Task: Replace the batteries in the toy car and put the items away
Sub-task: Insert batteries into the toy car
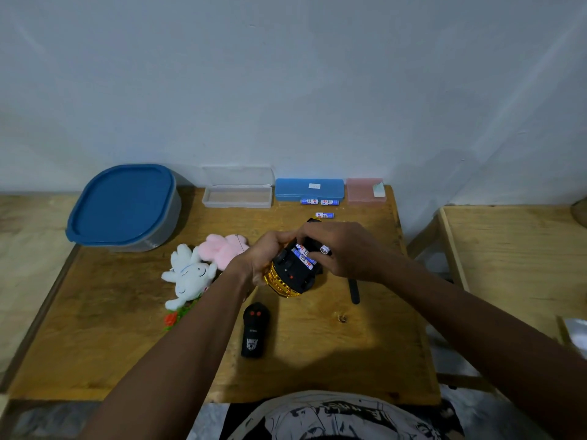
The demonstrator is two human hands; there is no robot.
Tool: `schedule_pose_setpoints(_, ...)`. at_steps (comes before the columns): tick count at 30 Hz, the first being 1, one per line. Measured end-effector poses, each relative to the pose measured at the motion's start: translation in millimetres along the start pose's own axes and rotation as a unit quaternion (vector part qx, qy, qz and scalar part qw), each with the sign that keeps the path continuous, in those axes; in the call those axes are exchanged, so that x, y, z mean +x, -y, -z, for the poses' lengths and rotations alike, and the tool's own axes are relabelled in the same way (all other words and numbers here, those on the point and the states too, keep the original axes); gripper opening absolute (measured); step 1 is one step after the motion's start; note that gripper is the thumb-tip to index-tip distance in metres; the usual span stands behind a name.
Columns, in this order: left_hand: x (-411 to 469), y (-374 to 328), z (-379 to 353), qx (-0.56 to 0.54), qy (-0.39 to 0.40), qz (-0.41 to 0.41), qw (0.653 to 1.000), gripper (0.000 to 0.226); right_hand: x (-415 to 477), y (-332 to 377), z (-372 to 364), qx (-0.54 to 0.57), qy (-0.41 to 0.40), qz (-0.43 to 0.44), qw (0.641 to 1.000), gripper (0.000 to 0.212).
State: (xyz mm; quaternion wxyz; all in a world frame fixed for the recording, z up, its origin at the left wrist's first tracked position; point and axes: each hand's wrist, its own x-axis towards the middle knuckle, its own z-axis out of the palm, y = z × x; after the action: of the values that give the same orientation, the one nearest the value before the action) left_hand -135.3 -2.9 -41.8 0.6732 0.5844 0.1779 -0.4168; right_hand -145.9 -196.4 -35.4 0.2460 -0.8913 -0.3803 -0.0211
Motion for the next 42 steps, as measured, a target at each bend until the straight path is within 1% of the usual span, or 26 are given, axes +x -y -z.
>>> schedule_pose_setpoints(6,0.2,-1.0,0.2,0.004,0.000,0.006,1.000,0.031,0.7,-2.8,-0.3,-0.013,0.021,0.005,1.000,0.038)
schedule_pose_setpoints(12,6.0,4.4,-6.2,-0.006,0.003,0.008,1.000,0.031,2.7,2.0,3.6,-0.010,0.010,0.020,1.000,0.031)
schedule_pose_setpoints(16,12.8,13.0,-10.1,-0.036,-0.016,-0.020,0.999,0.031,3.1,5.1,4.1,0.036,-0.014,-0.024,0.999,0.028)
schedule_pose_setpoints(21,14.4,17.7,-9.4,-0.059,-0.007,-0.042,0.997,0.031,3.0,9.0,1.0,0.116,-0.045,-0.098,0.987,0.028)
schedule_pose_setpoints(25,14.3,17.0,-2.8,-0.088,0.000,-0.045,0.995,0.038,-0.9,10.1,-5.6,0.143,-0.077,-0.162,0.973,0.034)
schedule_pose_setpoints(27,15.0,15.7,-1.5,-0.090,-0.008,-0.044,0.995,0.040,-1.9,11.9,-9.1,0.134,-0.081,-0.186,0.970,0.036)
schedule_pose_setpoints(32,21.4,17.0,0.0,-0.076,-0.026,-0.046,0.996,0.045,-0.4,16.5,-17.1,0.120,-0.102,-0.220,0.963,0.044)
schedule_pose_setpoints(35,21.1,18.0,0.2,-0.085,-0.025,-0.059,0.994,0.039,-0.2,18.5,-18.0,0.119,-0.124,-0.235,0.957,0.043)
schedule_pose_setpoints(39,23.4,23.5,1.3,-0.098,-0.026,-0.065,0.993,0.038,0.5,19.5,-20.2,0.175,-0.154,-0.250,0.940,0.041)
schedule_pose_setpoints(42,23.7,25.2,-2.4,-0.129,-0.011,-0.068,0.989,0.044,3.2,17.7,-19.9,0.227,-0.136,-0.280,0.923,0.034)
